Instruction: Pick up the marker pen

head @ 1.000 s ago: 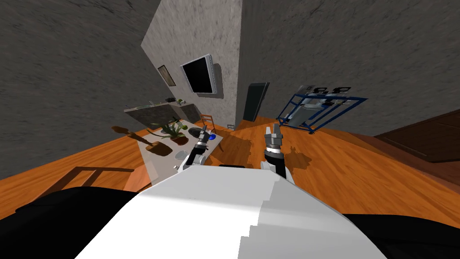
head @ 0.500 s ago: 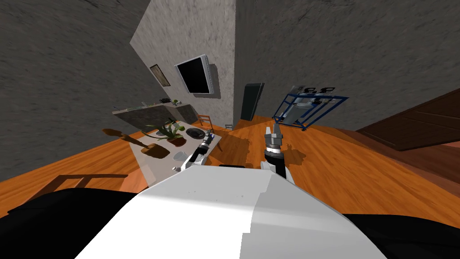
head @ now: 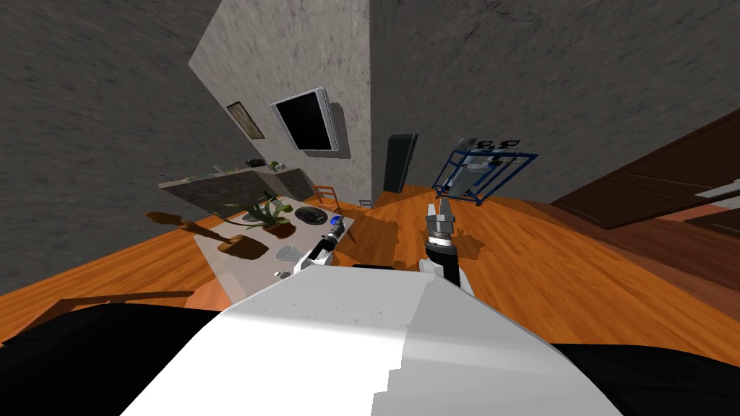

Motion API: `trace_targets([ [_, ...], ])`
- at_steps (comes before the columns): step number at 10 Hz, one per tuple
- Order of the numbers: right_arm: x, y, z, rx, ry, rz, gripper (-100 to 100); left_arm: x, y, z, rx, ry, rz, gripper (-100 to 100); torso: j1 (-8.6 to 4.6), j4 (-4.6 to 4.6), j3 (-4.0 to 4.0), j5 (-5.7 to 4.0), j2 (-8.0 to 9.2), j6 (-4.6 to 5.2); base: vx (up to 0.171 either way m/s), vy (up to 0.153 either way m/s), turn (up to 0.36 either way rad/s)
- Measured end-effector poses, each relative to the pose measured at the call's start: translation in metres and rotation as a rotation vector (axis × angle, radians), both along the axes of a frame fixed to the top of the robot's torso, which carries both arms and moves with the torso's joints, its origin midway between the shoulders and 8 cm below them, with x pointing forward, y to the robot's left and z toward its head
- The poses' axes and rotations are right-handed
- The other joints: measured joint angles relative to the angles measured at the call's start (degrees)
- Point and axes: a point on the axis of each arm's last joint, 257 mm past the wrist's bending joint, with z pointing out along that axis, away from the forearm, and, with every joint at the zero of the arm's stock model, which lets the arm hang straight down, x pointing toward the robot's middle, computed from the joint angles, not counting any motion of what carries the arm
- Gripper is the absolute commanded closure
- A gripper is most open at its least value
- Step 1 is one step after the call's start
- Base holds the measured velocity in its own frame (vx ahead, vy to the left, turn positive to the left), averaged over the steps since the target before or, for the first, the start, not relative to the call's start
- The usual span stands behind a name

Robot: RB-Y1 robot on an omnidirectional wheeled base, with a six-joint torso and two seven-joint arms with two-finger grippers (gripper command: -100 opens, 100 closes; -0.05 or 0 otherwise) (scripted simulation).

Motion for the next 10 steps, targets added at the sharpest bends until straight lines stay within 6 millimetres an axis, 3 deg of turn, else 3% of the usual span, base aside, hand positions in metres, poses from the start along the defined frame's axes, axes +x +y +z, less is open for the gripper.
trace_targets([
  [5, 0.000, 0.000, 0.000, 0.000, 0.000, 0.000, 0, -0.003, 0.010, -0.067, 0.063, 0.174, -0.006, -100, -0.06, -0.02, -0.08, -0.01, -0.14, 0.00, -0.010, 0.008, -0.069],
  [10, 0.000, 0.000, 0.000, 0.000, 0.000, 0.000, 0, -0.020, 0.041, -0.136, 0.140, 0.358, 0.004, -100, -0.01, -0.03, -0.09, -0.01, -0.17, -0.04, 0.001, 0.018, -0.079],
])
